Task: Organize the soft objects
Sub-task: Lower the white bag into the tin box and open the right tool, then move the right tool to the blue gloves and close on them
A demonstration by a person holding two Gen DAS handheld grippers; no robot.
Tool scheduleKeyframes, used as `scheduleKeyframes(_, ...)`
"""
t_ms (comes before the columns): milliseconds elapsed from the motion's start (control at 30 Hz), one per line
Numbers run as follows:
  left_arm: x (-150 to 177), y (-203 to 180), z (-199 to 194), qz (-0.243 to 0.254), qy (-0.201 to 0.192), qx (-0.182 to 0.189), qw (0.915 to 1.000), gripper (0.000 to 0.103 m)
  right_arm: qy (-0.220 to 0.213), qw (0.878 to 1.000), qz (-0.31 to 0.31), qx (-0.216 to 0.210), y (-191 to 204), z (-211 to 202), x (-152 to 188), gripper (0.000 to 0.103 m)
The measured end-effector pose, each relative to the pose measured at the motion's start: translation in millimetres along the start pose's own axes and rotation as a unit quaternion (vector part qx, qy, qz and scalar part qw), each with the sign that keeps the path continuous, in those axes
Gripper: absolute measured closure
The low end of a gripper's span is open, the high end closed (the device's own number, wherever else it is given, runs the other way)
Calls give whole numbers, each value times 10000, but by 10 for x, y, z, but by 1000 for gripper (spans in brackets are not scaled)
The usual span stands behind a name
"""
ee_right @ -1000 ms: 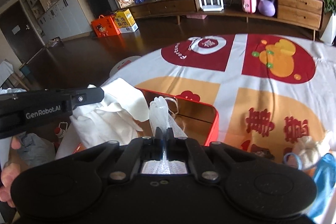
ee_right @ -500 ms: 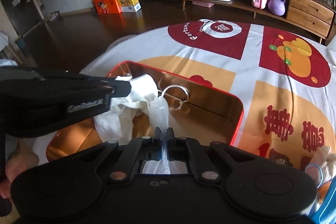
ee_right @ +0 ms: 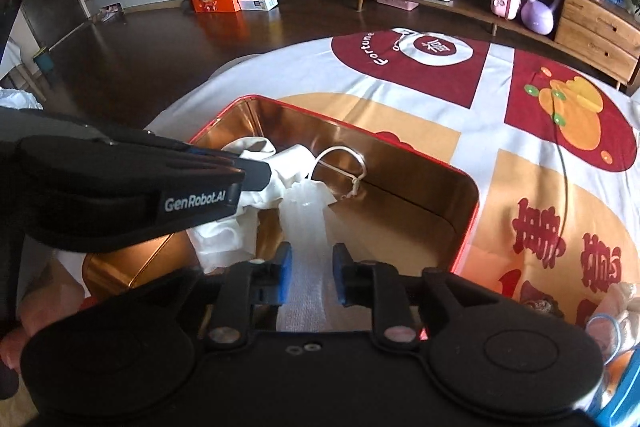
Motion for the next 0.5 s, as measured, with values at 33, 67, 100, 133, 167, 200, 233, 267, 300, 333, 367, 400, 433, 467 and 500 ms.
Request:
scheduleKeyframes(33, 3, -5, -13, 9, 2, 2, 10000, 94, -16, 10000, 17, -8, 0, -21, 0, 77)
scheduleKeyframes(67, 8, -9, -28, 14, -2, 5, 10000, 94, -36, 10000, 46, -14, -6, -43, 2, 75)
scheduleKeyframes(100, 6, -14, -36, 14, -12, 6, 10000, 93, -57, 10000, 73, -25, -9, -65, 1, 74)
scheduleKeyframes(133, 11, -16, -56, 8, -22, 6, 10000, 91, -73, 9999, 82, -40, -8, -93, 4, 72)
scheduleKeyframes(167, 11, -15, -68, 0, -26, -8, 10000, 88, -75, 9999, 69, -46, -4, -115, 5, 68)
scheduleKeyframes(200, 12, -11, -84, -20, -35, -20, 10000, 82, -74, 10000, 50, -43, -3, -133, 11, 68)
scheduleKeyframes(233, 7, -7, -104, -45, -59, -13, 10000, 75, -90, 9999, 42, -31, -6, -155, 9, 67)
scheduleKeyframes(267, 9, -3, -131, -69, -97, -7, 9999, 72, -110, 9999, 51, -24, -17, -171, 6, 67)
scheduleKeyframes(300, 8, 0, -161, -86, -135, -11, 9999, 63, -125, 9999, 69, -23, -28, -192, 4, 67)
scheduleKeyframes(333, 5, 2, -184, -98, -169, -17, 9998, 49, -145, 9999, 84, -33, -33, -218, 7, 67)
scheduleKeyframes(367, 1, 1, -220, -110, -225, -23, 9997, 45, -174, 9998, 86, -49, -36, -250, 9, 66)
scheduleKeyframes(400, -3, -5, -258, -107, -277, -5, 9996, 43, -197, 9998, 76, -44, -38, -282, 11, 66)
scheduleKeyframes(433, -6, -13, -287, -96, -295, 7, 9995, 43, -220, 9997, 69, -35, -41, -311, 13, 66)
scheduleKeyframes(467, -11, -18, -321, -91, -314, 1, 9995, 43, -249, 9997, 65, -50, -45, -340, 16, 65)
scheduleKeyframes(500, -15, -24, -360, -89, -350, -12, 9993, 43, -268, 9996, 68, -67, -48, -367, 19, 65)
Point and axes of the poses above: each gripper's, at about its wrist camera, not at the fingertips, and z roughly the way its jaws point, y to its left, x to its underside, the point moved 6 cm from there along z, roughly the way its jaws point, and after that the axes turned 3 degrees about -z, right-handed, at the moved point
